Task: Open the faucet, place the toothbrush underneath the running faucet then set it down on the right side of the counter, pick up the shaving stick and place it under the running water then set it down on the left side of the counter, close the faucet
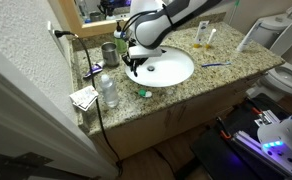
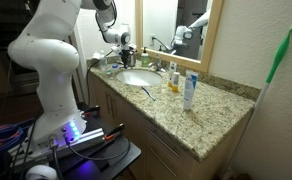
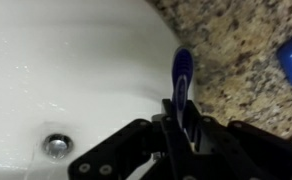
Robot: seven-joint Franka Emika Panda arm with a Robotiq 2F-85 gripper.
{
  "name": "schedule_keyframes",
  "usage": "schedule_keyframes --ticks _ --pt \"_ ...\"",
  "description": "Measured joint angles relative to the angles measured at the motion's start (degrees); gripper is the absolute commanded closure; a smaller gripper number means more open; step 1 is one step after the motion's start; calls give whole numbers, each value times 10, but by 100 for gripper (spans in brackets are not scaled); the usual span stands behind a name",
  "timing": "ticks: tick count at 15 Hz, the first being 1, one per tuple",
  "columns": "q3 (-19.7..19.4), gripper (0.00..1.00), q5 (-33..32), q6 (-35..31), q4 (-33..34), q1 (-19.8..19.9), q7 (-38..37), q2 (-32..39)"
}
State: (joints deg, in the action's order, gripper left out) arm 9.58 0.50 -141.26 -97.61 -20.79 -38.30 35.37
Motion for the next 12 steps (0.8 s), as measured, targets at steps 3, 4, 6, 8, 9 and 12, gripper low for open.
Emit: schedule_keyframes --ticks 3,4,6,8,9,12 --pt "21 85 4 -1 8 -12 52 0" --pt "24 85 5 -1 11 -18 64 1" --pt "24 96 5 -1 16 -26 72 1" --pt "22 96 5 -1 16 -27 74 2" --pt "18 96 5 -1 16 -29 74 3" --pt "12 96 5 -2 23 -37 74 13"
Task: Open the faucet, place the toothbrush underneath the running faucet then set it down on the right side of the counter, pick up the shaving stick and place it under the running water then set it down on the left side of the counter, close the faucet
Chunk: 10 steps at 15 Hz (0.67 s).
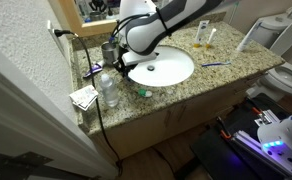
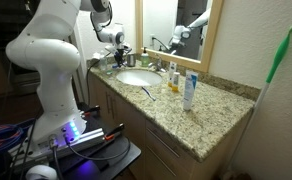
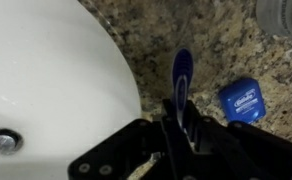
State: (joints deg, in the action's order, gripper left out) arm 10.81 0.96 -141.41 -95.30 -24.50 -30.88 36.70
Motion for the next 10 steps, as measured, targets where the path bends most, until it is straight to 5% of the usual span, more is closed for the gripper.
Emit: schedule_keyframes --ticks 3,4,10 --pt "1 96 0 -2 6 -9 1 10" --pt "1 68 0 -2 8 -12 1 13" --pt "-1 24 0 0 6 -19 -4 17"
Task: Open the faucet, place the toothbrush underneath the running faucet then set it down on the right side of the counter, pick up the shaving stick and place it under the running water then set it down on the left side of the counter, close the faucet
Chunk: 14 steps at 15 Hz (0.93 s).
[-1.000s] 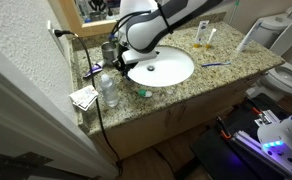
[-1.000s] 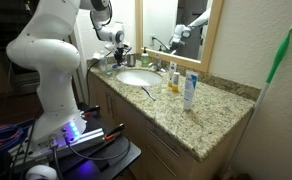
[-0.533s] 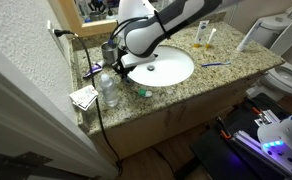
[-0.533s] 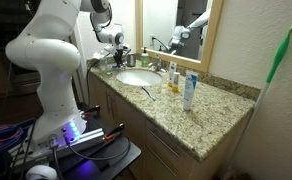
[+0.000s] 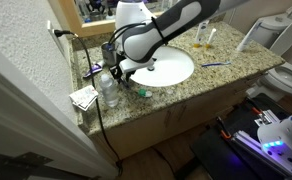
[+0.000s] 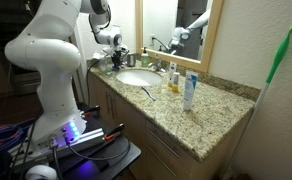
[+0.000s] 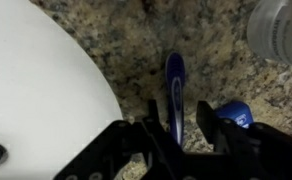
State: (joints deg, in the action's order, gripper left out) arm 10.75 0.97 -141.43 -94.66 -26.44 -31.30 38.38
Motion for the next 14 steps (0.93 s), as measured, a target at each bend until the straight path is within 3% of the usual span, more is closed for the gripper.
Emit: schedule_keyframes --ticks 3,4,7,10,14 --pt "-11 3 -7 0 -4 -13 -14 -11" --pt "-20 1 -13 0 -5 -20 -22 -19" --pt "-56 0 -64 14 -29 -48 -86 -66" --pt "-90 0 -114 30 -93 -64 -192 -147" --pt "-85 0 -119 25 -184 -54 -228 -249"
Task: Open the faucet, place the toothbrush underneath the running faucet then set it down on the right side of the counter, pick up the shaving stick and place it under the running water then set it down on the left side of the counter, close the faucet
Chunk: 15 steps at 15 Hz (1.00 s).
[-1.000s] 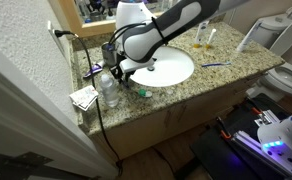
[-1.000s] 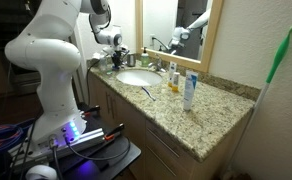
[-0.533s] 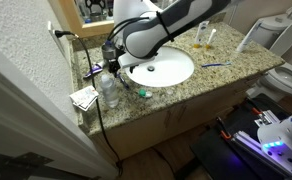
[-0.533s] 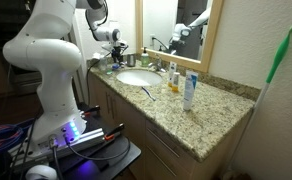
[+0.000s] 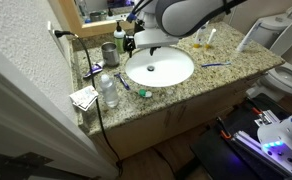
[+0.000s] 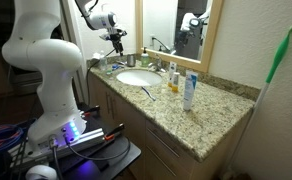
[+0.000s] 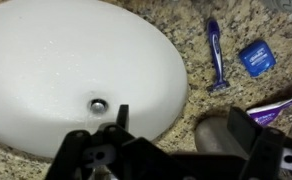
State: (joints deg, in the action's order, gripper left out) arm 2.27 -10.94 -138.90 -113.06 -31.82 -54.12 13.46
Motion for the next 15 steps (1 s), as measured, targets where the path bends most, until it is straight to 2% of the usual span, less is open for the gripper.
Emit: schedule_keyframes --ticks 3,7,9,12,15 --pt "14 0 0 31 -6 11 -3 -3" --pt "26 0 7 70 -1 61 1 5" --pt "23 0 8 68 -16 95 0 -24" --pt "22 0 45 42 -51 146 2 -92" --pt "25 0 53 42 -67 156 2 -121"
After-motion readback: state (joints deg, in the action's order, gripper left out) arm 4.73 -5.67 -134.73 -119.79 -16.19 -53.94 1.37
